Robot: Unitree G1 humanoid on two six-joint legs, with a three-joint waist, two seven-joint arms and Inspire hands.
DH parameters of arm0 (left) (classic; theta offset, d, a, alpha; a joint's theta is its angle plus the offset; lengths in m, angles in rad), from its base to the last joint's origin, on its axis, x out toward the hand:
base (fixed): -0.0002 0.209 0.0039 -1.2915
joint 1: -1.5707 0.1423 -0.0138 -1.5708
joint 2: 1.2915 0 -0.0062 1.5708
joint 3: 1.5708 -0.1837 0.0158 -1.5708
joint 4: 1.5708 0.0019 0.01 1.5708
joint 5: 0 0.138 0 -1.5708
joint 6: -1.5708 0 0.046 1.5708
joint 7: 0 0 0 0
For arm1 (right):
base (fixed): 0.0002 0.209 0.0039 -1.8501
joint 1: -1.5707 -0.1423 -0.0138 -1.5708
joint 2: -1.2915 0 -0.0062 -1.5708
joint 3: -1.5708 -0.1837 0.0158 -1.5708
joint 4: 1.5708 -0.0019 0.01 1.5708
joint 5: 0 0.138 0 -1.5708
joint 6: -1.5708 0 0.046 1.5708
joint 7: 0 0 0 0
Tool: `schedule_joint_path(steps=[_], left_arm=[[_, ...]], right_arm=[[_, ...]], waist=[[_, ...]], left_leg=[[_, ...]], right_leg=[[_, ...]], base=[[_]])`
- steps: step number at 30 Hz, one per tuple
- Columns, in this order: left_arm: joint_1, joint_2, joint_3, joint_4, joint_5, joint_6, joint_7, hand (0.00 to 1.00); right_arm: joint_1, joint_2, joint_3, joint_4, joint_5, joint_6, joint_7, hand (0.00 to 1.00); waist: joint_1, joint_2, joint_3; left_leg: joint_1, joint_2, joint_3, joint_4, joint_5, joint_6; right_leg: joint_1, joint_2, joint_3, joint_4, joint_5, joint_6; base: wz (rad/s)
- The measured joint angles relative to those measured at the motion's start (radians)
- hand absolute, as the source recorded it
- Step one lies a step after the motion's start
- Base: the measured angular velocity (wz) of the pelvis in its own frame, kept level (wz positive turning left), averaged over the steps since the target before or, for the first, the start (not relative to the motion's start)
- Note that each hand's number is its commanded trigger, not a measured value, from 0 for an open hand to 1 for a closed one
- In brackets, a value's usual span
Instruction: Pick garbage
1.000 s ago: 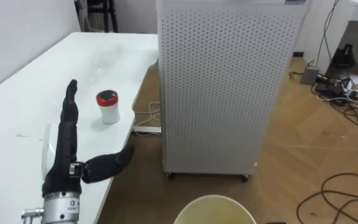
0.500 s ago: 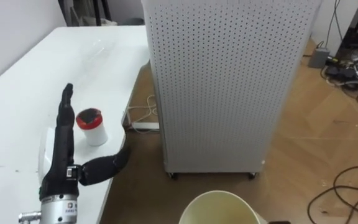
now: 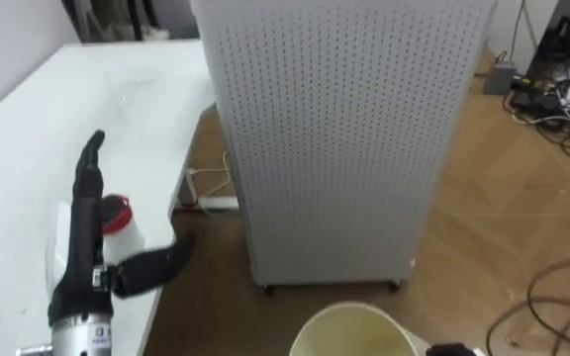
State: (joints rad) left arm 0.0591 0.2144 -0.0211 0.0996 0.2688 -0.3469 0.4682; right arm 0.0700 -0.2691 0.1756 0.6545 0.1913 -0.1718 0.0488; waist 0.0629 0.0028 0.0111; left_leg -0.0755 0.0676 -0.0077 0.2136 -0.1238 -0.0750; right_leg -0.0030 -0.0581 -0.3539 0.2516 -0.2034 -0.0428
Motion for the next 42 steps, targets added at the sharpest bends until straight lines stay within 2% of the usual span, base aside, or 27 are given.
schedule_joint_path(steps=[2,11,21,28,33,37,42], left_arm=[[0.005,0.0,0.0,0.0,0.001,0.0,0.0,0.0],[0.012,0.002,0.0,0.0,-0.003,0.0,0.002,0.0],[0.034,0.002,0.001,0.001,-0.002,0.0,0.002,0.0],[0.038,0.002,-0.011,0.022,-0.009,0.0,0.002,0.0],[0.042,-0.001,-0.026,0.041,-0.064,0.001,-0.024,0.0],[0.041,-0.003,-0.031,0.045,-0.112,0.006,-0.058,0.0],[0.018,-0.003,-0.039,0.114,-0.202,0.023,-0.071,0.0]], right_arm=[[-0.001,0.01,-0.001,-0.001,0.0,0.0,0.008,1.0],[-0.001,0.011,-0.001,-0.002,0.0,-0.001,0.039,1.0],[-0.001,0.014,0.0,0.0,0.0,-0.001,0.056,1.0],[-0.001,0.015,0.006,0.039,0.0,0.0,0.056,1.0],[-0.001,0.025,0.005,0.041,-0.001,0.021,0.041,1.0],[-0.001,0.035,0.008,0.04,-0.003,0.021,0.042,1.0],[-0.004,0.036,0.012,0.039,0.0,0.021,0.042,1.0]], waist=[[0.0,-0.009,-0.0038],[0.001,-0.009,-0.0039],[0.007,-0.009,-0.0034],[0.019,-0.014,-0.0001],[0.019,-0.027,0.0072],[0.012,-0.034,0.0061],[-0.001,-0.034,0.0058]], left_leg=[[0.005,-0.007,-0.002,0.003,0.002,0.003],[0.015,-0.031,0.004,0.009,0.006,0.018],[0.012,-0.032,0.004,0.007,0.006,0.018],[0.013,-0.033,0.003,0.001,0.006,0.018],[0.005,-0.033,0.004,0.0,0.006,0.018],[0.003,-0.035,0.004,0.001,0.006,0.018],[0.007,-0.035,0.005,0.0,0.006,0.018]], right_leg=[[0.024,-0.001,-0.009,-0.019,0.004,0.008],[0.056,-0.01,-0.005,-0.035,-0.003,0.027],[0.057,-0.012,-0.008,-0.042,-0.003,0.028],[0.06,-0.008,-0.009,-0.049,-0.003,0.028],[0.053,-0.008,-0.008,-0.051,-0.004,0.028],[0.053,-0.009,-0.008,-0.054,-0.004,0.03],[0.055,-0.009,-0.005,-0.052,-0.005,0.03]], base=[[0.22],[0.13],[0.0],[0.0],[0.01],[0.0],[0.0]])
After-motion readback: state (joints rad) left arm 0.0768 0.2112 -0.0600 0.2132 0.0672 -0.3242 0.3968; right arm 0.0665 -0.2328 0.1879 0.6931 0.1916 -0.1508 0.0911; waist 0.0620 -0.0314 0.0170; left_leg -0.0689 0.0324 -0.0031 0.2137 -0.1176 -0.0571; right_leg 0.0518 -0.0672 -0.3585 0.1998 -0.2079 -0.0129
